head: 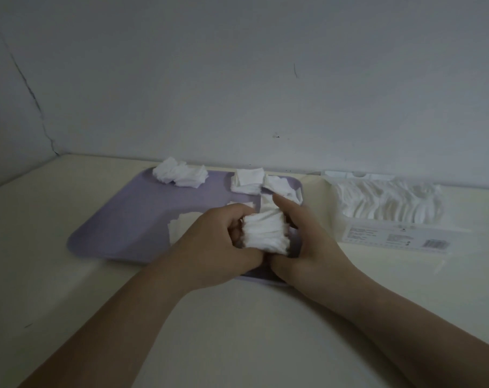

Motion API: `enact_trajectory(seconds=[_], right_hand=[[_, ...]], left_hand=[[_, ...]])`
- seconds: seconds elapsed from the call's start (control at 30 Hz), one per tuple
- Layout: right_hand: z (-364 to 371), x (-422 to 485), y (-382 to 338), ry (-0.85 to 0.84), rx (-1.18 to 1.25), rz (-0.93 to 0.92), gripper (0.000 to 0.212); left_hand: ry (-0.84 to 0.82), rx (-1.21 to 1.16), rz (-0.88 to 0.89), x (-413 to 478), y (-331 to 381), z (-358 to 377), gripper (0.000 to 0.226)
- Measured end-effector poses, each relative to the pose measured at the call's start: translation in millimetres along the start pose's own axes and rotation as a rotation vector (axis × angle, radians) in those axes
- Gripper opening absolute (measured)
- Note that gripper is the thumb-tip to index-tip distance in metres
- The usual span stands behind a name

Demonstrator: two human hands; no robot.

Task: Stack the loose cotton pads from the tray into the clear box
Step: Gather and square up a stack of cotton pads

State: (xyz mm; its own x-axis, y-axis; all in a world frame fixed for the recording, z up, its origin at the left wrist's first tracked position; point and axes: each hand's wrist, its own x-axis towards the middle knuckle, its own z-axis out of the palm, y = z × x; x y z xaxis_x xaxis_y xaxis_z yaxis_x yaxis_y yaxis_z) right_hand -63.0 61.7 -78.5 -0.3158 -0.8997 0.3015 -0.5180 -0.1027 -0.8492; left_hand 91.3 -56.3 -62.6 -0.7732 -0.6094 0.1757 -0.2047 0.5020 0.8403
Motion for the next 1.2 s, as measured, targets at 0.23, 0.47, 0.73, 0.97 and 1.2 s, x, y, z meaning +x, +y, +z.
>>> enact_trajectory(seconds=[0.23,0.47,0.73,0.97,1.2], right_hand=[[-1.3,-0.2,-2.5,0.015,0.033,-0.009,0.045],[2.0,0.6,2.3,0.012,-0.018,0.005,0.052],[-0.9,-3.1,-8.8,0.049,0.082,0.059,0.035],[-28.6,6.8,-51.7,0.107,0.134,0.082,0.04],[-95.0,21.1,-75.3,0.003,0.205,0.12,0.039]], left_hand=[[0.161,0.069,-0.088,0.1,10.6,2.1,0.033],[0.295,0.352,-0.089,9.6,9.8,21.2,0.062],[0.262,0.162,-0.006,4.1,11.3,13.4,0.069],[-0.208,-0.284,0.045,-0.8,37.8,-27.3,0.059],[-0.088,-0.355,0.075,32.6,67.0,-7.5,0.039]])
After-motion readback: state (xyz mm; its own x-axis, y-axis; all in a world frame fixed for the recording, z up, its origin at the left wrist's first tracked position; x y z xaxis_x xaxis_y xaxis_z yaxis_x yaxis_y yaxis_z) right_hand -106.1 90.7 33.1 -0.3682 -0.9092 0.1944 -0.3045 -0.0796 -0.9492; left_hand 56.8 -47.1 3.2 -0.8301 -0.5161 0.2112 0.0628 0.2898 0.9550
